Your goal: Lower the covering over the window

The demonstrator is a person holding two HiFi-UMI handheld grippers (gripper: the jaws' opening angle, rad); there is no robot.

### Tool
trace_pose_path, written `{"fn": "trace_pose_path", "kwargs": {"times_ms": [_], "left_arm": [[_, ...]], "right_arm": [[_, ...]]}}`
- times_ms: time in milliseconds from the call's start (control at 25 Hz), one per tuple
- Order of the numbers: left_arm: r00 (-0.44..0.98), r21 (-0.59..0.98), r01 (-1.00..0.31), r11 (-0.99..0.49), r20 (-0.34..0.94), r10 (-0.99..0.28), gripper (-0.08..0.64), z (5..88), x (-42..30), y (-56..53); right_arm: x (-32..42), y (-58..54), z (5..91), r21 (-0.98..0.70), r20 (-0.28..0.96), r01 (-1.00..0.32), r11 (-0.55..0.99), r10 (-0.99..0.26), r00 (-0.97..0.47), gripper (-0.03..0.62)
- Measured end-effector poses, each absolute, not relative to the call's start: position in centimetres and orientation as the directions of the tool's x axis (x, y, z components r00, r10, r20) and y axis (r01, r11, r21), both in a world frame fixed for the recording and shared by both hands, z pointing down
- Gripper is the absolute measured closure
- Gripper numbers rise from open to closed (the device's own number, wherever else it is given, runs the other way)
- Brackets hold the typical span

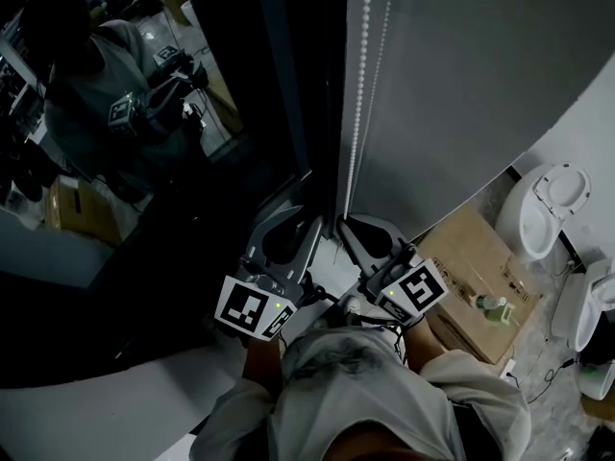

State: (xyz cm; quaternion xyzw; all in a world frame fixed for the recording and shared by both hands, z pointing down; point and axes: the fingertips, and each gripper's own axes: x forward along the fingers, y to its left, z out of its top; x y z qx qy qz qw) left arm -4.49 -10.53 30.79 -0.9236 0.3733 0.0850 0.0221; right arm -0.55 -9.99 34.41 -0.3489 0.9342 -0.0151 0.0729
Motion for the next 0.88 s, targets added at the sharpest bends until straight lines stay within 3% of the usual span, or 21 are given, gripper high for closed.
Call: {"fn": "trace_pose_path", "kwargs": {"times_ms": [240, 680, 880], "left_arm": [[0.755, -0.047, -0.634, -0.772, -0.251, -0.605, 0.477, 26.1, -3.0, -10.6], [0.811, -0.063, -0.556, -0.829, -0.258, -0.525, 0.443, 24.6, -0.5, -10.5], [0.82, -0.057, -0.552, -0.832, -0.22, -0.529, 0.542, 25.3, 0.4, -10.6]], "right_arm": [[-1.2, -9.7, 34.4, -0.082, -0.124, -0.639, 0.765, -0.644, -0.755, 0.575], [-1.2, -9.7, 33.8, -0.107, -0.138, -0.644, 0.758, -0.652, -0.745, 0.574], [-1.6, -9.1, 35.2, -0.099, -0.128, -0.62, 0.778, -0.628, -0.767, 0.574]]}}
